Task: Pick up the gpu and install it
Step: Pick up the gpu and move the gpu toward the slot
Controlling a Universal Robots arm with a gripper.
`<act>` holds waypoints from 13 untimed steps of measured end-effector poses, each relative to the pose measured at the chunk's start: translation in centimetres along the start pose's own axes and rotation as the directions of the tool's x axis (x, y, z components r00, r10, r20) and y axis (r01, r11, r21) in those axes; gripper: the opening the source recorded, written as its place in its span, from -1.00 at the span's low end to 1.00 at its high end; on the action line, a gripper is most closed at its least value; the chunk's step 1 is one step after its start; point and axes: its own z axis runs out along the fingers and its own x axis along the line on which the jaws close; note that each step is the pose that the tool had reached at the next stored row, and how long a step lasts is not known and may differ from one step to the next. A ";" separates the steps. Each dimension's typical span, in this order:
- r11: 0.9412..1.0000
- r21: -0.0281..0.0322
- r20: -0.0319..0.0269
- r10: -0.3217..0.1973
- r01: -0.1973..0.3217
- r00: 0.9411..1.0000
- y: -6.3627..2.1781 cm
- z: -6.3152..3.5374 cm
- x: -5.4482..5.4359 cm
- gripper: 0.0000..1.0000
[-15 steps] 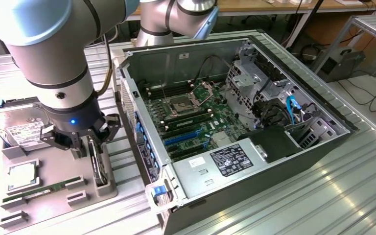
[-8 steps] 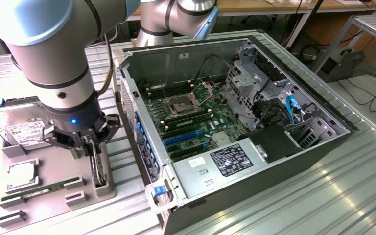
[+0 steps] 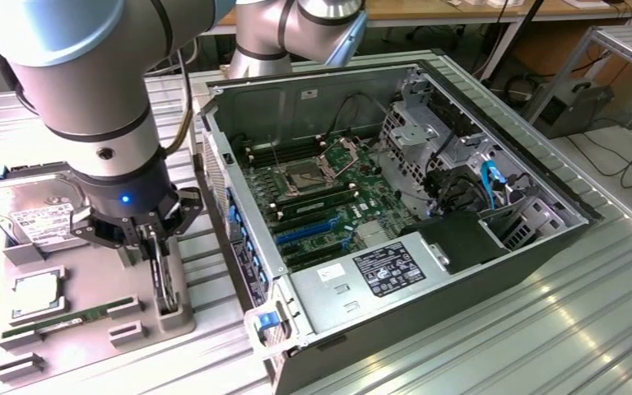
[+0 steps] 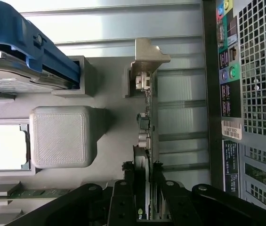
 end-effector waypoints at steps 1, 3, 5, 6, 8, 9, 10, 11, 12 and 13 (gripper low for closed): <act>1.000 0.000 0.000 -0.002 0.002 1.000 0.01 -0.09 0.0 -0.47; 1.000 0.000 -0.002 -0.007 0.007 1.000 0.02 -0.37 -0.1 -0.47; 1.000 -0.001 -0.003 -0.011 0.011 1.000 0.03 -0.64 -0.2 -0.47; 1.000 -0.001 -0.003 -0.012 0.012 1.000 0.04 -0.78 -0.2 -0.47; 1.000 -0.001 -0.005 -0.016 0.016 1.000 0.05 -1.20 -0.3 -0.47; 1.000 -0.001 -0.005 -0.017 0.017 1.000 0.06 -1.36 -0.3 -0.47; 1.000 -0.001 -0.006 -0.018 0.018 1.000 0.07 -1.65 -0.3 -0.47; 1.000 -0.001 -0.007 -0.019 0.019 1.000 0.08 -1.91 -0.4 -0.47; 1.000 -0.001 -0.008 -0.020 0.020 1.000 0.09 -2.20 -0.4 -0.47; 1.000 -0.001 -0.009 -0.021 0.021 1.000 0.10 -2.51 -0.4 -0.47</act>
